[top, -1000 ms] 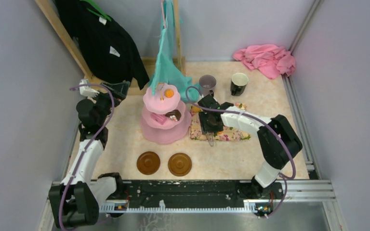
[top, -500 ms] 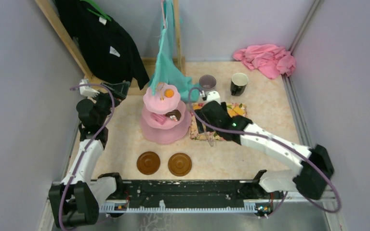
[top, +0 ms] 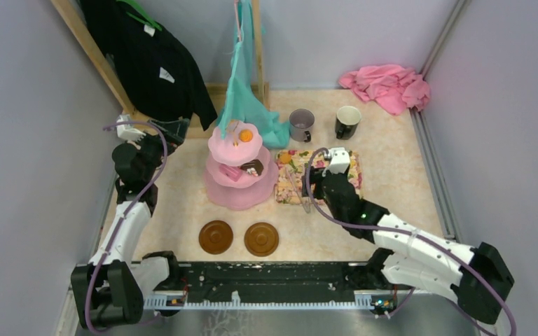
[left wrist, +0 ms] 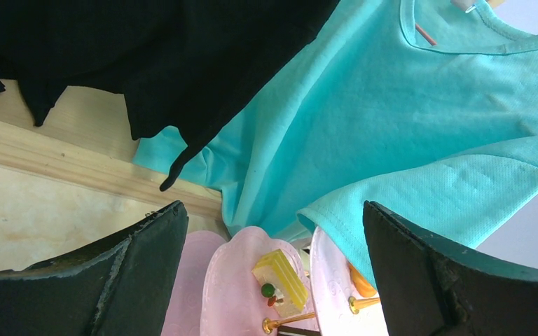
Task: Serve the afternoon tea
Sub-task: Pick up the clamp from the tray.
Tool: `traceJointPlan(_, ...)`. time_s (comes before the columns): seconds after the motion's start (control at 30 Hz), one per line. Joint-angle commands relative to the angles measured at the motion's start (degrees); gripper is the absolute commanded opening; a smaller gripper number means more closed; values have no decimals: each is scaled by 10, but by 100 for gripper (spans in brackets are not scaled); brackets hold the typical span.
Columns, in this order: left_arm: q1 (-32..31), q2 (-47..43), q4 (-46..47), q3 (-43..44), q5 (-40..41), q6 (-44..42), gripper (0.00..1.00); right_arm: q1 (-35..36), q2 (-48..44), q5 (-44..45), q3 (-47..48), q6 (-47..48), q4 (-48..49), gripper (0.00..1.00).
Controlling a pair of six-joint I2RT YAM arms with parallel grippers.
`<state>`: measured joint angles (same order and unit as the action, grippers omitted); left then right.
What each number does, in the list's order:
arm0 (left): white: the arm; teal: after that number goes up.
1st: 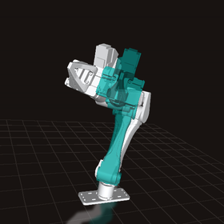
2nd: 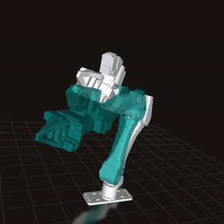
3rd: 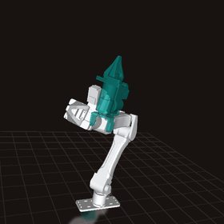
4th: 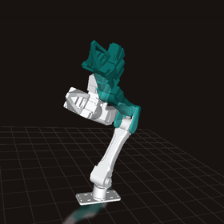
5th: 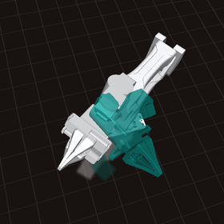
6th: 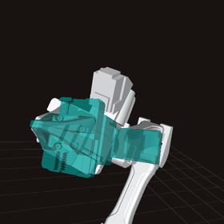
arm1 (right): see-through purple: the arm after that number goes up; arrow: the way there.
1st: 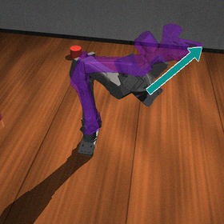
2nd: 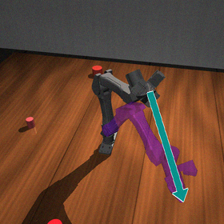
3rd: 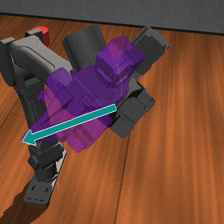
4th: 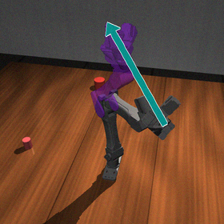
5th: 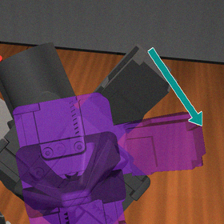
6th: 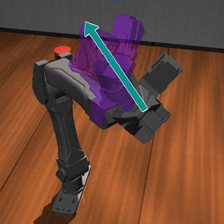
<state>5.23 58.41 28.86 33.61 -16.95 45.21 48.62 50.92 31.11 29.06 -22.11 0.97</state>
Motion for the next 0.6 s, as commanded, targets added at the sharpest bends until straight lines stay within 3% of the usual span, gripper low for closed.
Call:
traceJointPlan(0.0,-2,-2,24,2,7,-10,99,2,77,35,54,-15,-13,73)
traceJointPlan(0.13,-5,-3,21,2,10,-13,99,6,133,15,65,-23,-28,75)
traceJointPlan(0.57,-7,3,24,1,10,-10,99,12,192,-71,21,-1,39,75)
